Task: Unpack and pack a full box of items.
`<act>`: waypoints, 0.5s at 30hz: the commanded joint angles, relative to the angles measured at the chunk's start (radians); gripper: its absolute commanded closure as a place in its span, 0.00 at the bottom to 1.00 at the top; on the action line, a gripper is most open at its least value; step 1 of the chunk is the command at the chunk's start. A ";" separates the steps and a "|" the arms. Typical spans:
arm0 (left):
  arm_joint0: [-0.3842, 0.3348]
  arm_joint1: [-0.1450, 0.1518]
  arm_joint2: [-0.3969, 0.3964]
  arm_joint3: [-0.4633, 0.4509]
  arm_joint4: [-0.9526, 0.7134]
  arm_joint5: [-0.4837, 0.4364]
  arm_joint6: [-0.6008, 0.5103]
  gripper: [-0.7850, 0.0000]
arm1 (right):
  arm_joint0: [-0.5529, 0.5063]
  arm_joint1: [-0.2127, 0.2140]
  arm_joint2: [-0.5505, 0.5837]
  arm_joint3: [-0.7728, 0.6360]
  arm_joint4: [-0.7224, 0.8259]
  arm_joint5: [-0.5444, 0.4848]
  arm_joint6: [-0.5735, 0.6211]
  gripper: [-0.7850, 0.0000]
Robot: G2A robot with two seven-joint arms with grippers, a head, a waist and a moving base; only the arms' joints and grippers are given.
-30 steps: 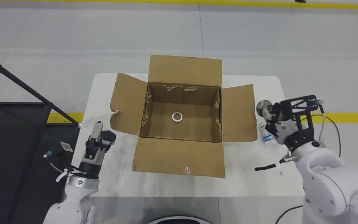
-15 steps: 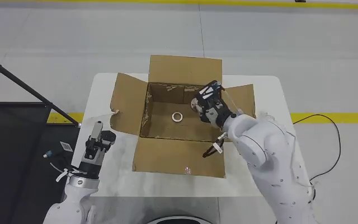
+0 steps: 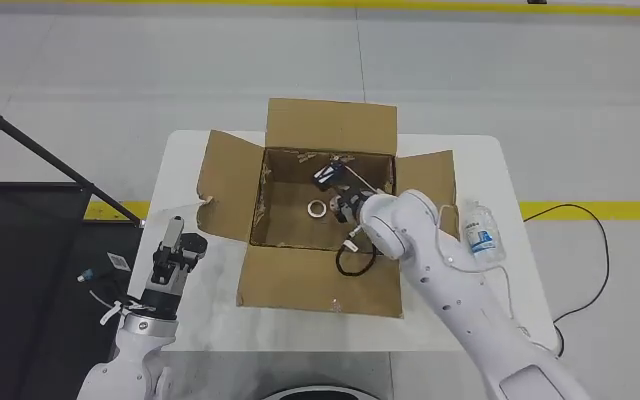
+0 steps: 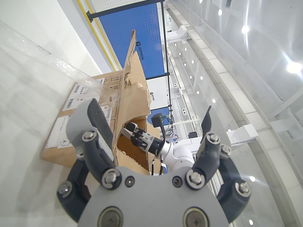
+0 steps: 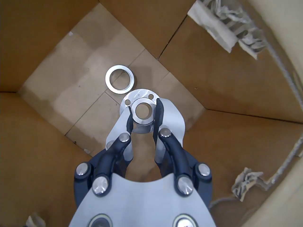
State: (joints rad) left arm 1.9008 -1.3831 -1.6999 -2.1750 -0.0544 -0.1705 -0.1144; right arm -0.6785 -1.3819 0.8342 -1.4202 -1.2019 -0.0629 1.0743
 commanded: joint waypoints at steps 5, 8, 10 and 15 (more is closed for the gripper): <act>0.000 0.000 0.000 0.000 0.000 0.000 0.000 0.00 | 0.024 -0.019 -0.033 0.075 -0.022 0.031 -0.009 1.00; 0.000 0.000 0.000 0.000 0.000 0.000 0.000 0.00 | 0.036 -0.029 -0.050 0.115 -0.041 0.053 -0.013 1.00; 0.000 0.000 0.000 0.000 0.000 0.000 0.000 0.00 | 0.045 -0.036 -0.055 0.143 -0.037 0.058 -0.022 1.00; 0.000 0.000 0.000 0.000 0.000 0.000 0.000 0.00 | 0.063 -0.050 -0.061 0.188 -0.034 0.068 -0.036 0.87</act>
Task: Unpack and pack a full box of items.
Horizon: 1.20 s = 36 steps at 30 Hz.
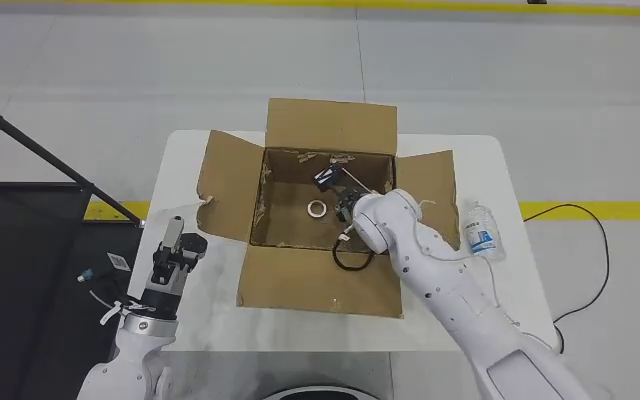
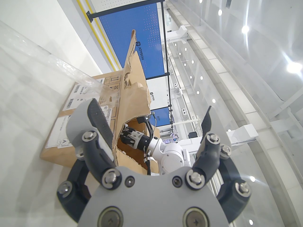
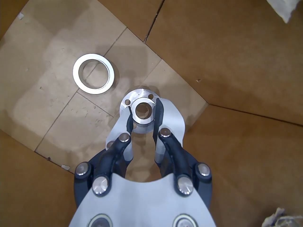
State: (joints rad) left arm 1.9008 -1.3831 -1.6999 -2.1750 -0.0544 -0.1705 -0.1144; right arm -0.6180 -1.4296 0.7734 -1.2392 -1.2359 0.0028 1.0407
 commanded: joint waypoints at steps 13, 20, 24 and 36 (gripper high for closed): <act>0.000 0.000 0.000 0.000 0.000 0.000 0.000 0.00 | -0.025 -0.004 0.033 -0.031 -0.041 -0.002 0.020 0.70; 0.000 0.000 0.000 0.000 0.000 0.000 0.000 0.00 | -0.066 0.005 0.071 -0.110 -0.074 -0.010 0.030 0.64; 0.000 0.000 0.000 0.000 0.000 0.000 0.000 0.00 | -0.124 0.022 0.121 -0.247 -0.094 -0.027 0.038 0.56; 0.000 0.000 0.000 0.000 0.000 0.000 0.000 0.00 | -0.459 0.103 0.512 -0.875 -0.169 -0.111 0.077 0.04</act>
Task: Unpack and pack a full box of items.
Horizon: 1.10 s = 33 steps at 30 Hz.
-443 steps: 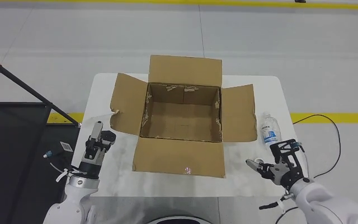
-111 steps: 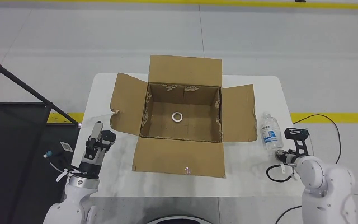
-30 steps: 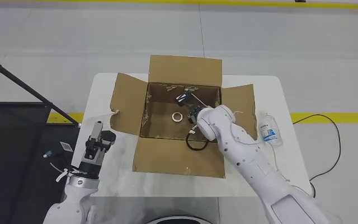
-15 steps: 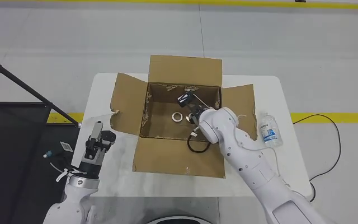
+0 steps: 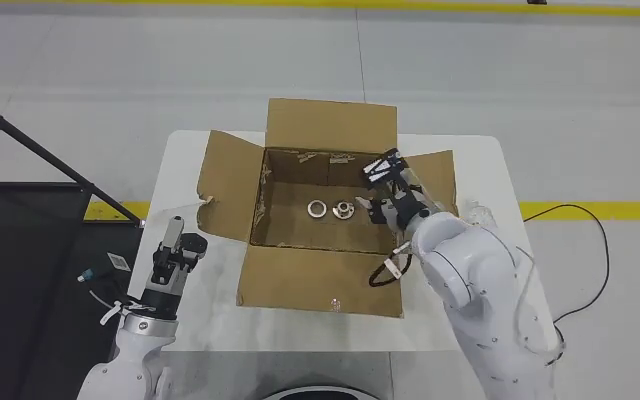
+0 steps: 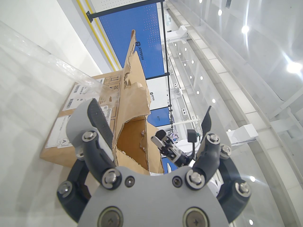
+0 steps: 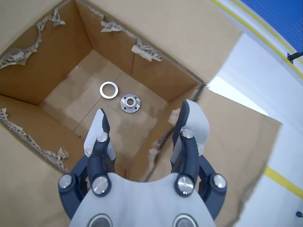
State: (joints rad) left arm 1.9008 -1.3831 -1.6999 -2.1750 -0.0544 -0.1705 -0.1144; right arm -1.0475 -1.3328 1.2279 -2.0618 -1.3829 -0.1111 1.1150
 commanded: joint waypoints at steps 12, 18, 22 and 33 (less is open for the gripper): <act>0.000 0.000 0.000 0.000 0.000 0.000 0.000 0.00 | -0.149 0.040 0.529 -0.063 -0.010 0.057 0.040 0.00; 0.000 0.000 0.000 0.000 0.000 0.000 0.000 0.00 | -0.113 0.056 0.575 0.143 0.012 -0.042 0.128 0.00; 0.000 0.000 0.000 0.000 0.000 0.000 0.000 0.00 | -0.086 0.064 0.552 0.242 0.042 -0.119 0.183 0.00; 0.000 0.000 0.000 0.000 0.000 0.000 0.000 0.00 | -0.003 0.077 0.462 0.441 0.018 -0.163 0.225 0.00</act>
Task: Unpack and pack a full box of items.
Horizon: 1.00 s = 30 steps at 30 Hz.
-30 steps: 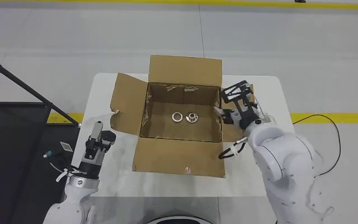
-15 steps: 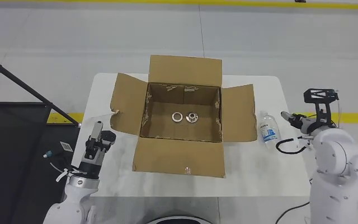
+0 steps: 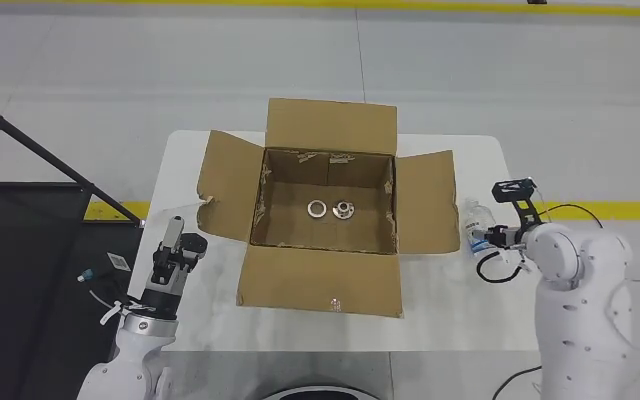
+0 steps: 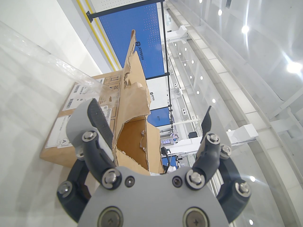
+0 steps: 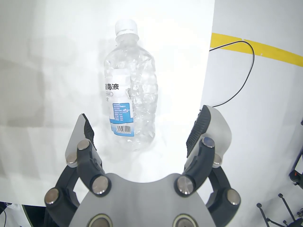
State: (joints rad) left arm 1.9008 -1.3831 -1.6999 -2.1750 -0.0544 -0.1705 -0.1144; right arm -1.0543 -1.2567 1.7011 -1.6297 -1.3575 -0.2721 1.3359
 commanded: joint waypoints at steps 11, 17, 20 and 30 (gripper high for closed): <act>0.000 0.000 0.000 0.000 0.000 0.000 0.000 0.00 | 0.027 0.010 -0.054 0.090 -0.001 -0.001 -0.011 0.00; 0.000 0.000 0.000 0.000 0.000 0.000 0.000 0.00 | 0.044 0.015 -0.074 0.134 0.008 -0.006 -0.007 0.04; 0.000 0.000 0.000 0.000 0.000 0.000 0.000 0.00 | 0.055 0.018 -0.082 0.157 0.007 -0.006 -0.002 0.04; 0.000 0.000 0.000 0.000 0.000 0.000 0.000 0.00 | 0.065 0.027 -0.102 0.179 0.018 -0.005 -0.005 0.91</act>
State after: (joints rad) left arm 1.9008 -1.3831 -1.6999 -2.1750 -0.0544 -0.1705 -0.1144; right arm -0.9897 -1.2309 1.6005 -1.4520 -1.3400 -0.2765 1.3311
